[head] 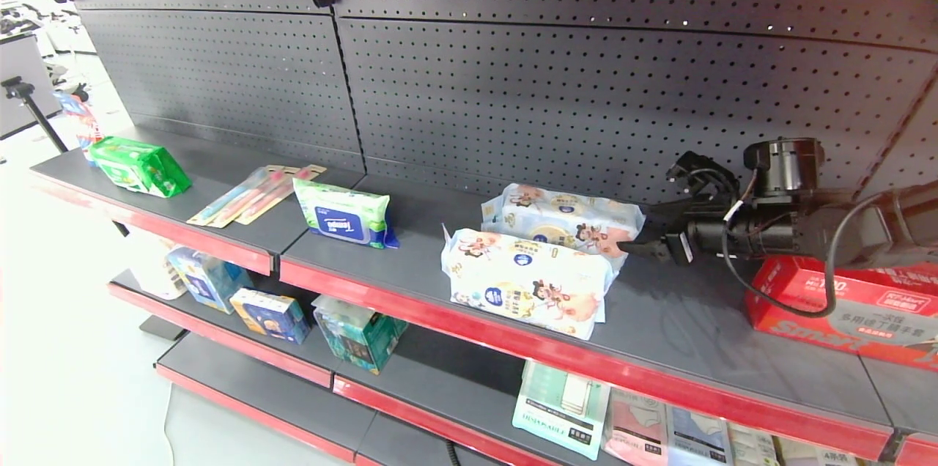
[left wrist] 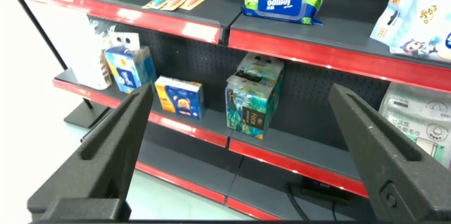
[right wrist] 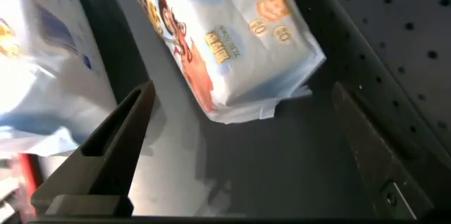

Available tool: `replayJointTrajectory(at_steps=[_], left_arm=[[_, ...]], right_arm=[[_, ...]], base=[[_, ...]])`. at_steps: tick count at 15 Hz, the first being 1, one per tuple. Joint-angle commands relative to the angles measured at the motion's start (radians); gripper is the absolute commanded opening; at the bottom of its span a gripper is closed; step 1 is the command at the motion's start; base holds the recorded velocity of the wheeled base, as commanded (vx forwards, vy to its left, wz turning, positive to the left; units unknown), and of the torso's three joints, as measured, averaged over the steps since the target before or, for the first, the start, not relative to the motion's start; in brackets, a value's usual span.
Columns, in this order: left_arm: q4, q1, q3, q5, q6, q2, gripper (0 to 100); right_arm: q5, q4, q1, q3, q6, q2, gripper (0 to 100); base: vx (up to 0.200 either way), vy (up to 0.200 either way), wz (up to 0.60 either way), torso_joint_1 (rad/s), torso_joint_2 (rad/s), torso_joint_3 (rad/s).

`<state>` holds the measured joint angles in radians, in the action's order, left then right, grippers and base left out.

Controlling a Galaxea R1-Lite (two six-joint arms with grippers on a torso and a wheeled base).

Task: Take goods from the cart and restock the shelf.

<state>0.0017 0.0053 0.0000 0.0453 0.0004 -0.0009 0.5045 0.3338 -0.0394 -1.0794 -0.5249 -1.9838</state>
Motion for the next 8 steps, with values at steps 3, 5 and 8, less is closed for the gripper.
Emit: replayJointTrajectory(at_steps=[3,5,8], left_arm=[[0.0,0.001,0.0,0.001,0.0,0.001,100],[0.0,0.001,0.0,0.001,0.001,0.001,100],[0.0,0.001,0.0,0.001,0.0,0.001,100]], right_arm=[[0.0,0.001,0.015,0.042,0.023,0.091,100],[0.0,0.001,0.024,0.079,0.023,0.119,100],[0.0,0.001,0.033,0.162,0.072,0.227,100]], base=[[0.0,0.0,0.0,0.0,0.0,0.0],[0.0,0.0,0.0,0.0,0.0,0.0],[0.0,0.0,0.0,0.0,0.0,0.0]])
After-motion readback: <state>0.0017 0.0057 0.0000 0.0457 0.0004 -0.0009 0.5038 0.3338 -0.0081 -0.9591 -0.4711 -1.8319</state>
